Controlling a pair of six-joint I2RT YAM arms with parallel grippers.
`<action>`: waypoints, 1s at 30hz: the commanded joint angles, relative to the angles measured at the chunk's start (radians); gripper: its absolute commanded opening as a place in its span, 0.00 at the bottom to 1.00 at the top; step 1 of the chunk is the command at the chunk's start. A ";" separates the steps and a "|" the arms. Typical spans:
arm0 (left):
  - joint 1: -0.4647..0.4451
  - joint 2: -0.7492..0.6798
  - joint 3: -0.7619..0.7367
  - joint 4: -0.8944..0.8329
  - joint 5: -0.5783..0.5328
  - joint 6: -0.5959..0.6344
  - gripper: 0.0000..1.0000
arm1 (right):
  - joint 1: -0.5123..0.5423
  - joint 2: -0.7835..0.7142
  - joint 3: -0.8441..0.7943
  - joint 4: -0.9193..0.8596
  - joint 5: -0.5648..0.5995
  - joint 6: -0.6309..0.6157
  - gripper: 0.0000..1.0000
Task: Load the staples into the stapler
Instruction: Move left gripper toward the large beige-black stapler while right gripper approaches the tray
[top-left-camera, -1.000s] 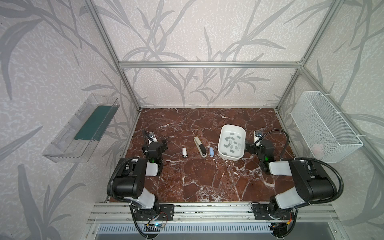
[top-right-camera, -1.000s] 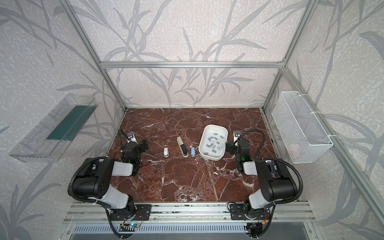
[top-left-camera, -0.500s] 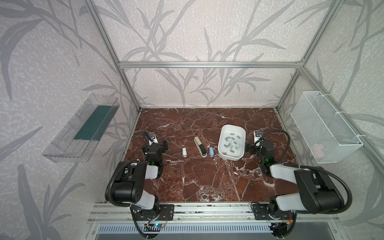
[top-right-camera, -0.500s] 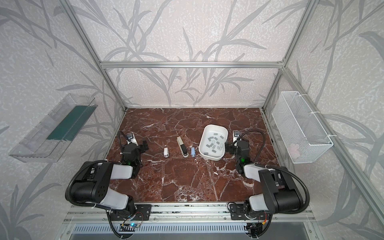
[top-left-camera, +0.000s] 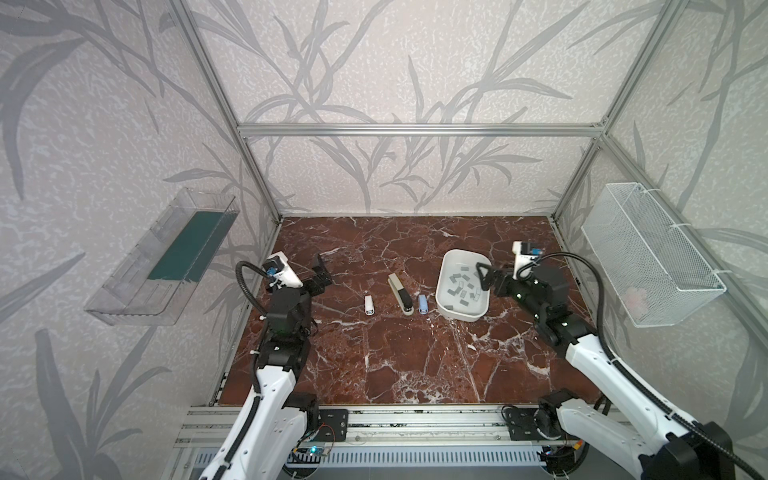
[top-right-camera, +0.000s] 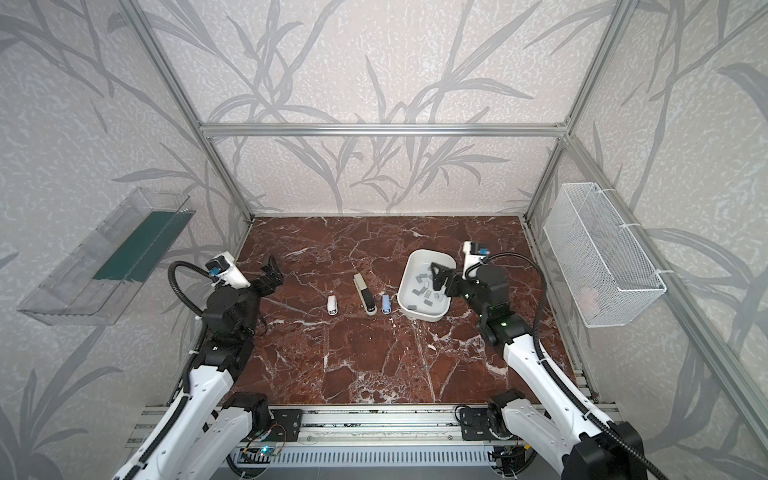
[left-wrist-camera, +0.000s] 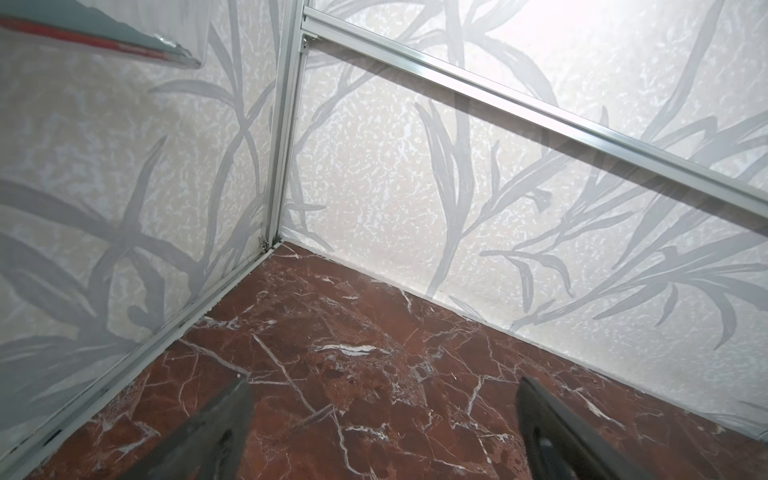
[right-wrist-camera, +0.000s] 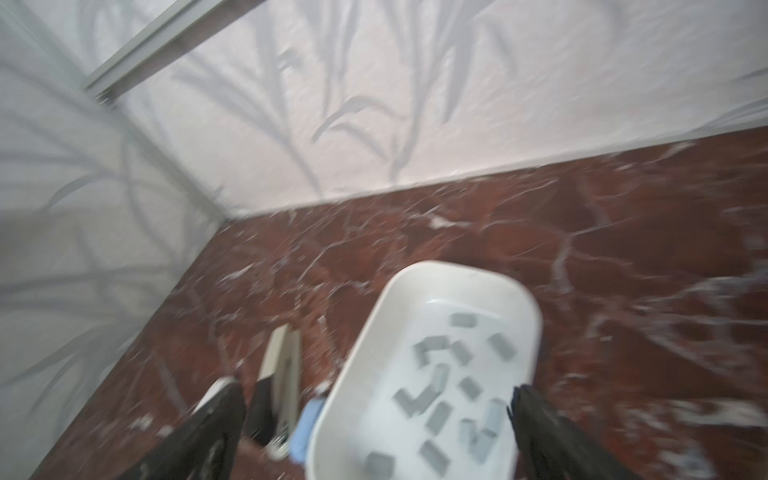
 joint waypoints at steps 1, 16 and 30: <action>0.013 0.024 0.072 -0.225 0.168 -0.103 0.99 | 0.270 0.034 0.061 -0.069 0.093 -0.028 0.99; -0.202 0.405 0.109 0.091 0.588 0.612 0.80 | 0.608 0.313 -0.118 0.160 0.249 -0.021 0.87; -0.221 0.798 0.417 -0.421 0.849 1.395 0.65 | 0.425 0.274 -0.284 0.183 0.381 0.109 0.78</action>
